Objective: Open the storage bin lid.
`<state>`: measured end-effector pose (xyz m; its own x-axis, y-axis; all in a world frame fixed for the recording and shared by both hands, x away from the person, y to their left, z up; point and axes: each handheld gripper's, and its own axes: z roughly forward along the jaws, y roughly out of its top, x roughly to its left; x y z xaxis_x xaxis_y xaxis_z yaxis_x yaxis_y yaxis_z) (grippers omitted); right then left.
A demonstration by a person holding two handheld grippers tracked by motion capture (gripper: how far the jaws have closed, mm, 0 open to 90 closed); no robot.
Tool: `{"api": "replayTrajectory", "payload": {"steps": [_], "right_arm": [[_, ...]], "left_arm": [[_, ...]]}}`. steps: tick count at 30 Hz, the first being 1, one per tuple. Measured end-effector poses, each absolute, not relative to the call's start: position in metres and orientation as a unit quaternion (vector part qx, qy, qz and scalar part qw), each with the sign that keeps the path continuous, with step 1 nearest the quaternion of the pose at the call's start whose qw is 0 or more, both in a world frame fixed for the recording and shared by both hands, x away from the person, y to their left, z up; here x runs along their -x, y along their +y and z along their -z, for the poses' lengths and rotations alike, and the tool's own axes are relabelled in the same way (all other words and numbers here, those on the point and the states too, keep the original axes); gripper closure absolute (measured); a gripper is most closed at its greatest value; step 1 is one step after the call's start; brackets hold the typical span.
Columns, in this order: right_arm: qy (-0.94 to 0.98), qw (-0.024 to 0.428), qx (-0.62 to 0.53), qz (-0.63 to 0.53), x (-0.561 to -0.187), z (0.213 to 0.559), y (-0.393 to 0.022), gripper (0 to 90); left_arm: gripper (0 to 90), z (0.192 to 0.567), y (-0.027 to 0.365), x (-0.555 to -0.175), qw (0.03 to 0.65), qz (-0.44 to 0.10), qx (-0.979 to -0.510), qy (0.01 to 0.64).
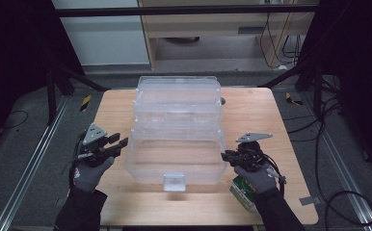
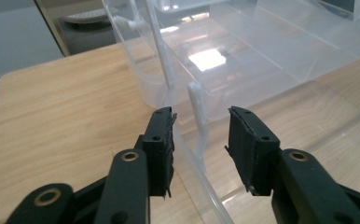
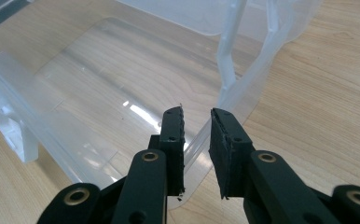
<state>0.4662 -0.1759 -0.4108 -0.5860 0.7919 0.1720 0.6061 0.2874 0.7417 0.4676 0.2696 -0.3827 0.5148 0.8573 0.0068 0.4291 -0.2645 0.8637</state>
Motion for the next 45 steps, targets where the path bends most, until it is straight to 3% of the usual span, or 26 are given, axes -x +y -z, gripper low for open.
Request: {"api": "replayTrajectory", "payload": {"steps": [13, 29, 36, 39, 45], "right_arm": [[0.796, 0.122, -0.437, -0.401, -0.466, 0.411, -0.175, 75.4], [0.798, 0.123, -0.435, -0.398, -0.466, 0.410, -0.175, 75.0], [0.791, 0.143, -0.419, -0.422, -0.458, 0.395, -0.181, 62.8], [0.782, 0.154, -0.418, -0.436, -0.454, 0.388, -0.187, 53.1], [0.776, 0.171, -0.425, -0.433, -0.451, 0.384, -0.200, 42.0]], "left_arm": [[69.6, 0.419, 0.264, -0.466, 0.382, -0.209, -0.787, 0.437], [67.9, 0.417, 0.265, -0.463, 0.388, -0.220, -0.779, 0.441], [55.5, 0.407, 0.277, -0.454, 0.424, -0.233, -0.764, 0.426], [51.9, 0.411, 0.286, -0.452, 0.423, -0.241, -0.758, 0.434], [47.6, 0.420, 0.309, -0.456, 0.417, -0.246, -0.737, 0.471]]}}
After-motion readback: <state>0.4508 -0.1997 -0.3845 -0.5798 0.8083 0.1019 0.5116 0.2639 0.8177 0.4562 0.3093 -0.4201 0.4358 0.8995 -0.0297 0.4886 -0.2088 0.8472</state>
